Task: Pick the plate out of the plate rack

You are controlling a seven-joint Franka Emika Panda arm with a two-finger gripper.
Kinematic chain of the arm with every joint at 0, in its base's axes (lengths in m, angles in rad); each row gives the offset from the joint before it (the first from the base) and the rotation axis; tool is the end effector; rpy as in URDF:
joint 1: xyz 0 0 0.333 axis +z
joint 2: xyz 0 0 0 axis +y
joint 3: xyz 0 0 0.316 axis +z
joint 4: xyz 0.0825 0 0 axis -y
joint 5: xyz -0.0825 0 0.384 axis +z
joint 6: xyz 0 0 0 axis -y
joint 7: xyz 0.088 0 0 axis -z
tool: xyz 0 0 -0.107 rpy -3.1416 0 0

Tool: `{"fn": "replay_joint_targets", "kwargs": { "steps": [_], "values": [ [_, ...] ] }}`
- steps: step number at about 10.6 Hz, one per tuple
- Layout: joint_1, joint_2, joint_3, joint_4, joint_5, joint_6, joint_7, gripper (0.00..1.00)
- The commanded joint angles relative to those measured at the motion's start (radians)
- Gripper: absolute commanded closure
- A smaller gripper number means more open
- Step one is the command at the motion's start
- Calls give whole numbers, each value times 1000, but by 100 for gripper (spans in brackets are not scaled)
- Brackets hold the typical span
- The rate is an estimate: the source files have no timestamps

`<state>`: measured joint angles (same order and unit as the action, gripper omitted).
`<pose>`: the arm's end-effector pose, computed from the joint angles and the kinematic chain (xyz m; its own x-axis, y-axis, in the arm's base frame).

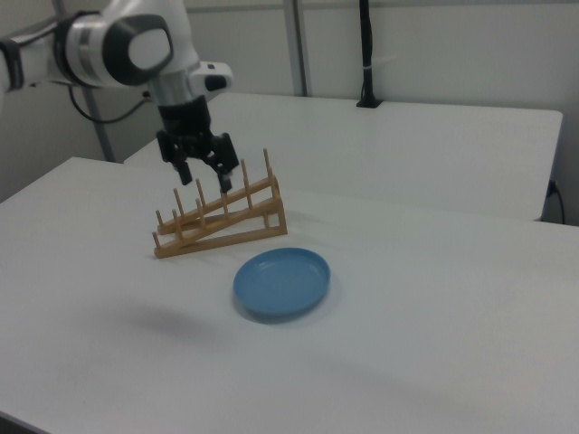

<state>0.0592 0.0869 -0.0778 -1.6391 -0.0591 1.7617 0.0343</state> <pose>0.5933 -0.0146 0.5593 0.9984 -0.0411 0.0378 -0.0434 -0.9970 0.0638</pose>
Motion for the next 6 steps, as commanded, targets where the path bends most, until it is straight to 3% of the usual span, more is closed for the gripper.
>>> {"fn": "replay_joint_targets", "kwargs": {
  "steps": [1,4,6],
  "values": [
    [28,-36,26,15,-5,-137,16,0],
    [25,-39,1,13,68,-93,27,0],
    [22,-39,-5,12,76,-73,29,0]
  ]
}}
